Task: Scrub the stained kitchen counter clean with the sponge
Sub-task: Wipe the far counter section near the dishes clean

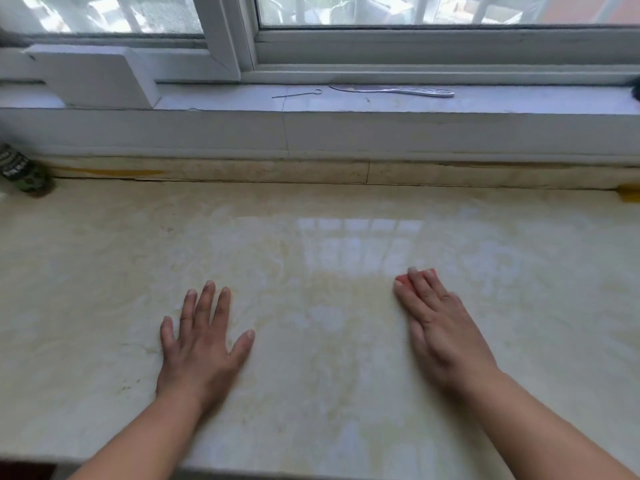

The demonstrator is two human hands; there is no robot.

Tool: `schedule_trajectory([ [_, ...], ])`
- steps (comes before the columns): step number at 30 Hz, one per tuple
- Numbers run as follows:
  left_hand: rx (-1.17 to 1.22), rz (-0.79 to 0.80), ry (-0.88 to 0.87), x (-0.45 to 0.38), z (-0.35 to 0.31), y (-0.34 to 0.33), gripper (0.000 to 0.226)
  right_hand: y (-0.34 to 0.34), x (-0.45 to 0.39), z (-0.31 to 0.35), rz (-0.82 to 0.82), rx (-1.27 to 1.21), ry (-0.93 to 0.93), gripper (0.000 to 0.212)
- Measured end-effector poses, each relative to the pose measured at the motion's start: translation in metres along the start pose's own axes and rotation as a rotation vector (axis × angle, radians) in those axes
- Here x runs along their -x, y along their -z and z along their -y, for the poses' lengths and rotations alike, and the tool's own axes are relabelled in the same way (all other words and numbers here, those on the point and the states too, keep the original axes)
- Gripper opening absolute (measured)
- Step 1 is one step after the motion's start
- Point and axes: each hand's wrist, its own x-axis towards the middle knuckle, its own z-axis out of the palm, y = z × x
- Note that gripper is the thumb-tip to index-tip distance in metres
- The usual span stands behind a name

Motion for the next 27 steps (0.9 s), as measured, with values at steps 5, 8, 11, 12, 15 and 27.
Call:
schedule_trajectory([
  [5,-0.008,0.038,0.021,-0.001,-0.002,0.003,0.095,0.021,0.036,-0.061,-0.045,-0.025,-0.226,0.066],
  [8,-0.024,0.093,0.043,-0.002,-0.007,0.009,0.09,0.025,0.039,-0.05,-0.057,-0.018,-0.31,0.069],
  [11,-0.042,0.156,0.05,-0.004,-0.011,0.016,0.085,0.031,0.044,-0.034,-0.044,-0.017,-0.38,0.07],
  [12,-0.04,0.182,0.057,-0.005,-0.012,0.019,0.084,0.034,0.046,-0.031,-0.025,-0.025,-0.396,0.07],
  [15,-0.01,0.239,0.085,-0.004,-0.023,0.027,0.081,0.04,0.05,-0.025,0.044,-0.042,-0.426,0.071],
  [27,0.029,0.268,-0.271,0.078,-0.151,0.042,0.084,0.064,0.091,0.014,0.065,-0.272,-0.526,0.077],
])
